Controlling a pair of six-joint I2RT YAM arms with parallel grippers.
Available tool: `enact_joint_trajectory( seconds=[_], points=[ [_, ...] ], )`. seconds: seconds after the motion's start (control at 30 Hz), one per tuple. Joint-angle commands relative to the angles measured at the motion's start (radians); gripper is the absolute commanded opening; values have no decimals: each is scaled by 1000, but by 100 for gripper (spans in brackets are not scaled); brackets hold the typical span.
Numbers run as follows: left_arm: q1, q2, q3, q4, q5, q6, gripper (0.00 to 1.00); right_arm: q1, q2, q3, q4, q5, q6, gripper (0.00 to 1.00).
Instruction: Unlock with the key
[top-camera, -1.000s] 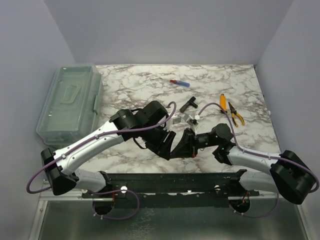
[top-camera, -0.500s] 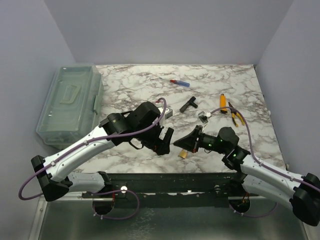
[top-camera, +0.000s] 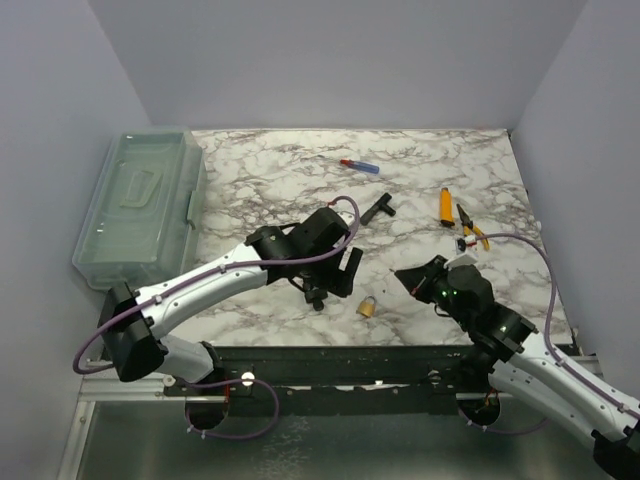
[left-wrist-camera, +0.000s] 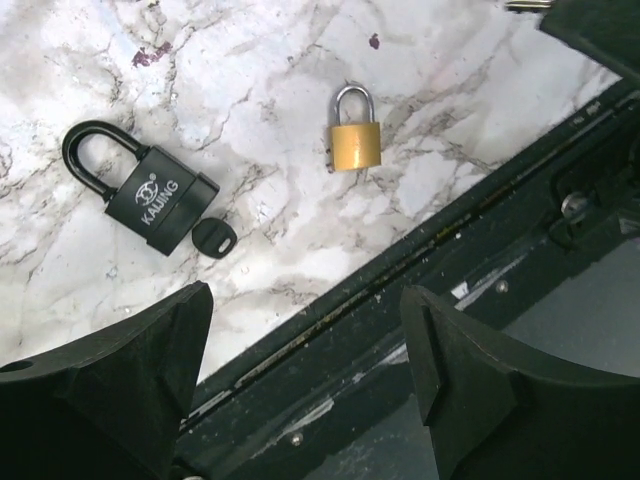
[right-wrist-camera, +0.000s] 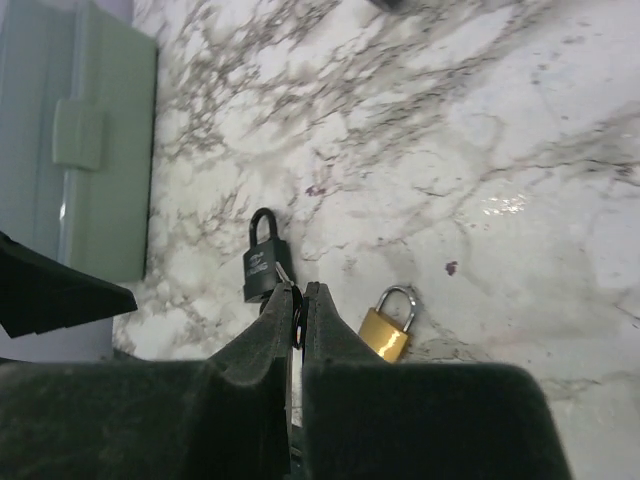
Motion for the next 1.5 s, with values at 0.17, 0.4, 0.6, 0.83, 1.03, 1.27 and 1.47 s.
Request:
enact_joint_trajectory(
  seconds=[0.17,0.4,0.6,0.83,1.03,1.27,1.47],
  points=[
    [-42,192,-14,181,-86,-72,80,4,-81,98,-394,284,227,0],
    [-112,369,59,219,-137,-101,77,5,-142,142,-494,311,238,0],
    [-145,500,121,219,-166,-128,73,4,-199,159,-554,325,246,0],
    [-173,583,158,220,-183,-138,72,5,-262,165,-587,331,242,0],
    [-186,621,166,220,-195,-157,70,5,-294,155,-581,329,235,0],
    [-199,665,191,213,-224,-187,63,5,-293,162,-584,329,235,0],
    [-219,689,206,166,-281,-218,57,5,-295,165,-588,318,238,0]
  ],
)
